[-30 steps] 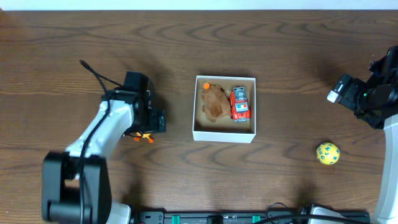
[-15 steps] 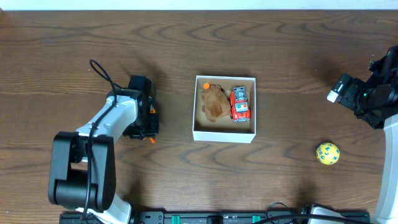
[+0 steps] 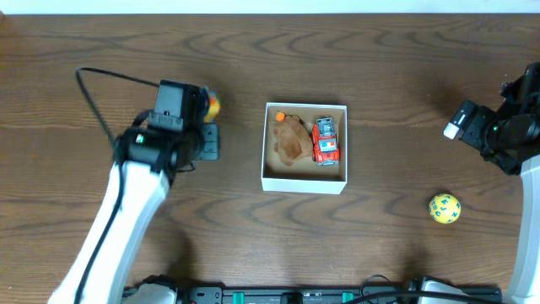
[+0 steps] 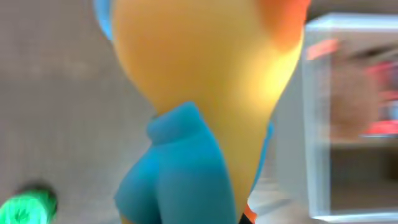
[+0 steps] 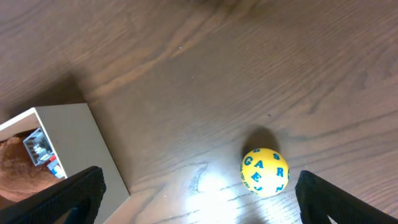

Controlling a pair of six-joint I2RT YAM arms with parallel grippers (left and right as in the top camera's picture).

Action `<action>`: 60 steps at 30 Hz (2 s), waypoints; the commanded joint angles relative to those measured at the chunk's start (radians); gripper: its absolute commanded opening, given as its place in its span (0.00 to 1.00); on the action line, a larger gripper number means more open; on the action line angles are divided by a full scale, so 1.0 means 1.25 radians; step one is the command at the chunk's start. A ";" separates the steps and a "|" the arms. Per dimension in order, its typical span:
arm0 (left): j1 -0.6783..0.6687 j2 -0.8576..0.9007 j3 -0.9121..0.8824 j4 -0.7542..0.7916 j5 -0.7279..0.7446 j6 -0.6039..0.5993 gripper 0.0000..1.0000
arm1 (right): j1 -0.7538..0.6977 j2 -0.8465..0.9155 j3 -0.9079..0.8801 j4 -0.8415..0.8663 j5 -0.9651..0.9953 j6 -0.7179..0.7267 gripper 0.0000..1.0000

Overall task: Pack container
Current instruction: 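Carry the duck into the box and release it, then lower the right gripper onto the yellow letter ball and grasp it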

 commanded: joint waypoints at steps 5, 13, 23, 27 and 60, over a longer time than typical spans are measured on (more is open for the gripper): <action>-0.179 -0.027 0.020 0.056 0.006 -0.059 0.06 | -0.005 0.004 -0.004 0.000 -0.006 -0.018 0.99; -0.251 0.141 0.020 0.071 0.006 -0.088 0.06 | -0.005 0.004 -0.004 -0.001 -0.006 -0.018 0.99; -0.254 0.214 0.020 0.077 0.013 -0.088 0.77 | -0.005 0.004 -0.004 0.000 -0.006 -0.018 0.99; -0.254 0.214 0.020 0.076 0.028 -0.088 0.94 | -0.005 0.004 -0.004 0.000 -0.006 -0.020 0.99; 0.187 -0.371 0.020 -0.183 -0.154 -0.108 0.98 | 0.029 0.004 -0.154 -0.108 0.050 0.043 0.99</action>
